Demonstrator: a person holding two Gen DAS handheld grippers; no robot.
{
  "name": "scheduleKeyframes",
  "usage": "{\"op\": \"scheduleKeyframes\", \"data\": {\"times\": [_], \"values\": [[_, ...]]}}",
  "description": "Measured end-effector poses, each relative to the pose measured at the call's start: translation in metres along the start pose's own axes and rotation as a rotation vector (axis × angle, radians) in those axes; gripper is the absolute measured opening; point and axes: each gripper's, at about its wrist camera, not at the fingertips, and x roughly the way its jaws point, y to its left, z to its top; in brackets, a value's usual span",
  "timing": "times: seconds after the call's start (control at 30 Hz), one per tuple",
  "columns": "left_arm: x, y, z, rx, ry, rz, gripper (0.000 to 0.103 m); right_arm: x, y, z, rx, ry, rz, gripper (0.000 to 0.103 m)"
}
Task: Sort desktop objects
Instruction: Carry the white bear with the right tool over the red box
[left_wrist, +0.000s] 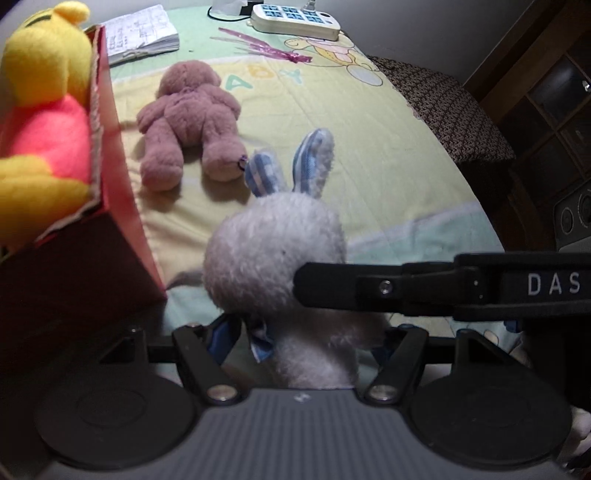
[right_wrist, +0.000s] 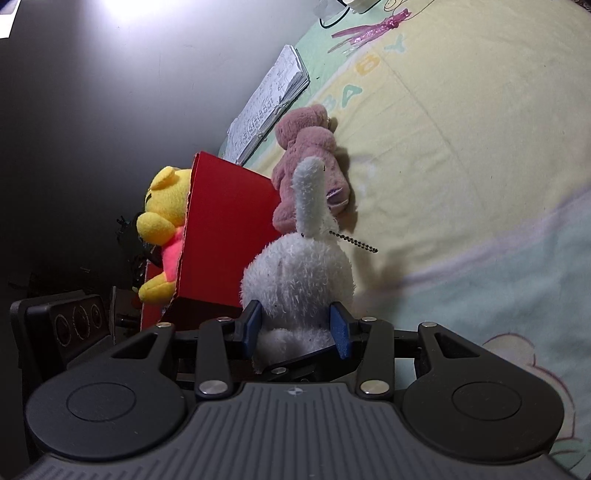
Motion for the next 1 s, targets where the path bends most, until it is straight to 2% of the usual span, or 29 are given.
{"op": "scheduleKeyframes", "data": {"times": [0.53, 0.83, 1.0], "values": [[-0.083, 0.064, -0.071, 0.176, -0.01, -0.067, 0.071, 0.029, 0.084, -0.092, -0.055, -0.039, -0.011, 0.043], [-0.13, 0.094, -0.093, 0.215, -0.067, -0.121, 0.071, 0.043, 0.134, -0.111, -0.168, -0.008, 0.014, 0.044], [-0.161, 0.102, -0.1, 0.231, -0.143, -0.142, 0.072, 0.039, 0.165, -0.115, -0.257, -0.001, 0.022, 0.044]]}}
